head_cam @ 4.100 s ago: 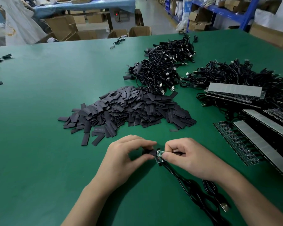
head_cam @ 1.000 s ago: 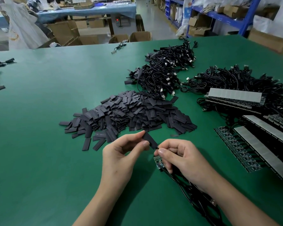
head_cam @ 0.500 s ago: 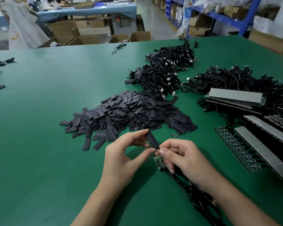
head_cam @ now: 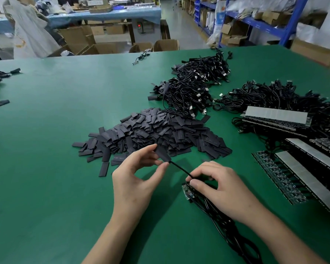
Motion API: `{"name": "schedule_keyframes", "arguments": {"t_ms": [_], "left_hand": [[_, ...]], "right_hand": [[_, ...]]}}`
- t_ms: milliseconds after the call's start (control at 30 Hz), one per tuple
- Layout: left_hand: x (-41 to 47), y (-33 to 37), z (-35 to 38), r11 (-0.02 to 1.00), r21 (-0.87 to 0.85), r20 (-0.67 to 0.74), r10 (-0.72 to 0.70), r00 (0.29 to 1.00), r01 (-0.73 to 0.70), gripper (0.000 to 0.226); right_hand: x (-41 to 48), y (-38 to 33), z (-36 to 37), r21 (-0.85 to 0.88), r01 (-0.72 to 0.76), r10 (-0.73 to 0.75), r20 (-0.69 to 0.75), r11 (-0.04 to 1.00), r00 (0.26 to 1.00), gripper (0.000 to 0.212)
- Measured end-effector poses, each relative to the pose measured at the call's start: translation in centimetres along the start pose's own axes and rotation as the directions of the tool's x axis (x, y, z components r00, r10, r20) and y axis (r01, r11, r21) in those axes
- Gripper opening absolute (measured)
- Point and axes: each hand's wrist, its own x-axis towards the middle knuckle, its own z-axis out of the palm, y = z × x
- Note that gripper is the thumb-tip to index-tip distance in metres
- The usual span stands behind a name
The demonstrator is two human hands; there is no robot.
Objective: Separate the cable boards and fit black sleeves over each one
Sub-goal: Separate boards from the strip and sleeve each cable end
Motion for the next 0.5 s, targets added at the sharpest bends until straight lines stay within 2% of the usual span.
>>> {"name": "schedule_keyframes", "arguments": {"t_ms": [100, 267, 400, 500], "left_hand": [[-0.2, 0.2, 0.2, 1.0, -0.004, -0.001, -0.014, 1.0, 0.014, 0.047], [-0.1, 0.2, 0.2, 0.996, -0.061, -0.001, -0.071, 0.997, 0.071, 0.058], [0.0, 0.2, 0.4, 0.994, -0.037, 0.054, -0.106, 0.993, 0.108, 0.051], [0.0, 0.2, 0.5, 0.998, 0.023, 0.107, -0.064, 0.992, 0.062, 0.031]], "right_hand": [[0.0, -0.1, 0.0, 0.021, -0.016, 0.017, -0.045, 1.0, 0.999, 0.011], [2.3, -1.1, -2.3, 0.138, -0.064, 0.097, -0.249, 0.988, 0.964, 0.014], [8.8, -1.9, -5.4, -0.06, -0.056, 0.033, -0.336, 0.997, 0.941, 0.007], [15.9, -3.0, -7.8, -0.222, -0.039, -0.049, -0.379, 0.974, 0.924, 0.013]]}}
